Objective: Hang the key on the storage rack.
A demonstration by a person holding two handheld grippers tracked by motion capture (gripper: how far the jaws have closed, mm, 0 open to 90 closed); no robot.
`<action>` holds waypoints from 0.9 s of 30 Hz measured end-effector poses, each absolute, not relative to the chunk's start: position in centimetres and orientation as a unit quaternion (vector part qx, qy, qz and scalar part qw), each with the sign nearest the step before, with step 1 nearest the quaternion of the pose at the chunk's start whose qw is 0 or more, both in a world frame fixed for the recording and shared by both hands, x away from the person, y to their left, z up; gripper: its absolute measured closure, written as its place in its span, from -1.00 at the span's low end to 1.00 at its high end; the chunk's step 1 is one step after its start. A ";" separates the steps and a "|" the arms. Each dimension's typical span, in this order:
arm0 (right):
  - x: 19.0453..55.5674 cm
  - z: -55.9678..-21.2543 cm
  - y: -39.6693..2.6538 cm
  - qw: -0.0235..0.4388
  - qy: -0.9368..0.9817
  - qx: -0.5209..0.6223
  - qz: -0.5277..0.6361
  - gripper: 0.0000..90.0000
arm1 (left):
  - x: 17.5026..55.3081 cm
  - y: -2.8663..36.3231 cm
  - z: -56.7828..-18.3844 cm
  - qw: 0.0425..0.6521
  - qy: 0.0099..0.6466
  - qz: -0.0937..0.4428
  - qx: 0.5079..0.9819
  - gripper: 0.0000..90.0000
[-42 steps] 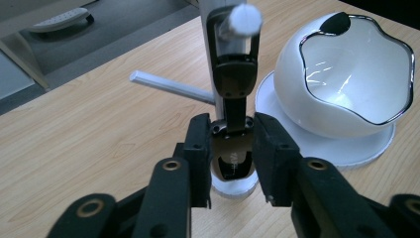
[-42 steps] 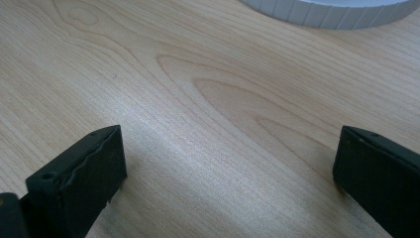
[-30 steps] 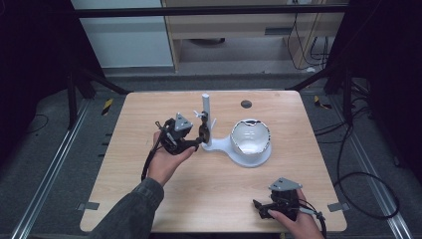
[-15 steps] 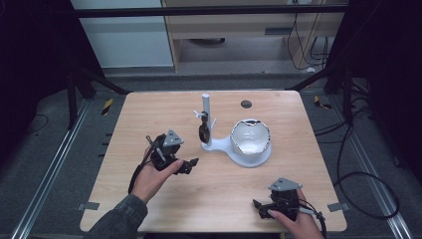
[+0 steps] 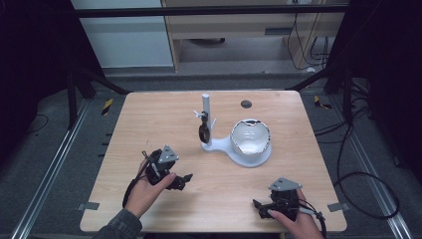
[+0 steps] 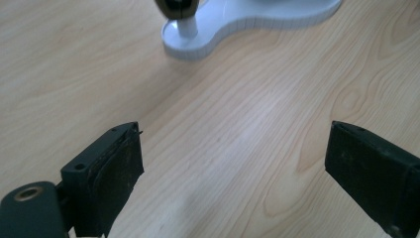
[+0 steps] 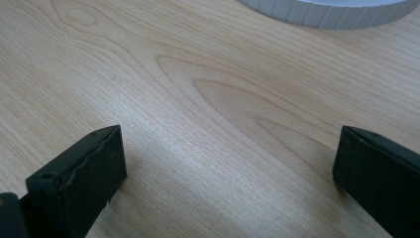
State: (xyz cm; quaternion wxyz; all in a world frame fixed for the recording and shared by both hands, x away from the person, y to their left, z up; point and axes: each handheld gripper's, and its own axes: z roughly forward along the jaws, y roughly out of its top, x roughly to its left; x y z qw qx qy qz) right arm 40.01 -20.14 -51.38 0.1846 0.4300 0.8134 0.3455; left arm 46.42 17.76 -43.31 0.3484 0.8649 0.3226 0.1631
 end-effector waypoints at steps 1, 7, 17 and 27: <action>40.0 -51.4 -20.1 0.185 0.813 0.430 0.345 -0.99 | 46.2 18.3 -43.9 0.336 0.325 0.170 0.868 -0.83; 40.0 -51.4 -20.1 0.184 0.813 0.430 0.346 -0.99 | 45.9 20.7 -44.9 0.327 0.349 0.167 0.862 -0.82; 40.0 -51.4 -20.1 0.185 0.813 0.430 0.346 -0.99 | 45.5 24.2 -46.9 0.322 0.390 0.160 0.848 -0.83; 40.0 -51.4 -20.1 0.185 0.813 0.430 0.346 -0.99 | 46.2 26.0 -48.3 0.328 0.417 0.164 0.832 -0.83</action>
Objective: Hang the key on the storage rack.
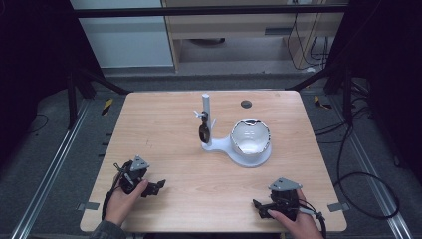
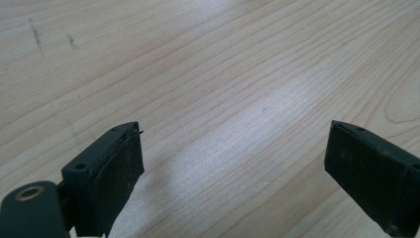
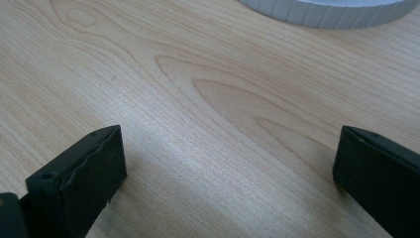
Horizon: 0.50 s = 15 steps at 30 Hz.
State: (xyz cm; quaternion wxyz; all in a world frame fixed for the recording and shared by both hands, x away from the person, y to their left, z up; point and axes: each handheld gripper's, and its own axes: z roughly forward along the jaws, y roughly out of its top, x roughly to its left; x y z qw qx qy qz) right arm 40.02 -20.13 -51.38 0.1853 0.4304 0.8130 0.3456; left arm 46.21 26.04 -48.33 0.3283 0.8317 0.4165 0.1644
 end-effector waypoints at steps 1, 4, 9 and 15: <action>40.0 -51.4 -20.1 0.185 0.813 0.430 0.346 -0.99 | 46.3 26.0 -48.6 0.326 0.418 0.166 0.832 -0.83; 40.0 -51.4 -20.1 0.185 0.813 0.431 0.346 -0.99 | 46.3 26.1 -50.2 0.326 0.430 0.168 0.825 -0.83; 40.0 -51.4 -20.1 0.185 0.813 0.430 0.346 -0.99 | 46.1 26.3 -50.8 0.342 0.420 0.190 0.819 -0.91; 40.1 -51.4 -20.1 0.185 0.814 0.429 0.346 -0.99 | 46.1 26.3 -50.9 0.341 0.418 0.188 0.821 -0.93</action>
